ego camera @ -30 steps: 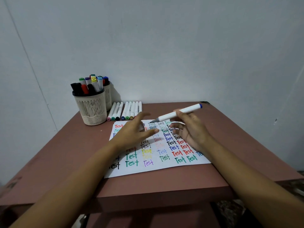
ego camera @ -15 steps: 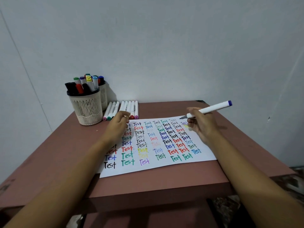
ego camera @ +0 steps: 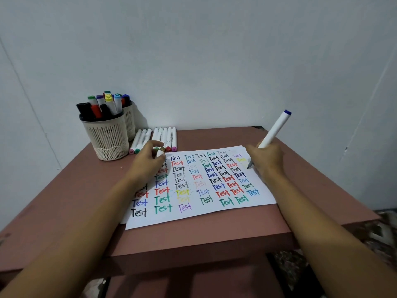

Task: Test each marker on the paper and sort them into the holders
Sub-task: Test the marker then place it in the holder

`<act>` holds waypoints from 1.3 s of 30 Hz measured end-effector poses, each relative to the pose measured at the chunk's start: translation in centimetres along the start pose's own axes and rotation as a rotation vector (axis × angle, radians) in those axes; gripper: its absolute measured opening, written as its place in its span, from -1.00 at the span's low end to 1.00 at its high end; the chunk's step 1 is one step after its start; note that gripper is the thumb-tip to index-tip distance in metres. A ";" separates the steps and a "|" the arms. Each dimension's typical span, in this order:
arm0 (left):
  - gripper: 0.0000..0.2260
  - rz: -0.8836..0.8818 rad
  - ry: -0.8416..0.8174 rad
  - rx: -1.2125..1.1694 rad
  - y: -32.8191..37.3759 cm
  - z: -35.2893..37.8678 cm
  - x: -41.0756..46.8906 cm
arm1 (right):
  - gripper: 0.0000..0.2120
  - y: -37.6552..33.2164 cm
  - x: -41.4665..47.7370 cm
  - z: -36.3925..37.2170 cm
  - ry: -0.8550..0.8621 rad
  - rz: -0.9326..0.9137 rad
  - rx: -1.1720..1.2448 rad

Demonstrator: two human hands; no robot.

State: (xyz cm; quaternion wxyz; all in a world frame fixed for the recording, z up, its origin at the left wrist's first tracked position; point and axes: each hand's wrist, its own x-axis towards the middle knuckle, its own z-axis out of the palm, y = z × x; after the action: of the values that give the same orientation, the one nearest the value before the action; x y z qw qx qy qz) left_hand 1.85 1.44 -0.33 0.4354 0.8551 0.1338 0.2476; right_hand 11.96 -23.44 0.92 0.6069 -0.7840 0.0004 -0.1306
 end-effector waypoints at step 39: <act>-0.77 0.049 -0.010 0.122 0.6 -0.1 -0.5 | -0.80 0.1 -0.2 0.2 -0.056 -0.025 -0.037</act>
State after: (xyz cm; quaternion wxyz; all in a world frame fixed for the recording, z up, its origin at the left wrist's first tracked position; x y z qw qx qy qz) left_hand 1.37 0.94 0.02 0.3770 0.8843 0.1254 0.2452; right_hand 11.80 -23.26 0.72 0.5903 -0.7984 -0.0241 -0.1163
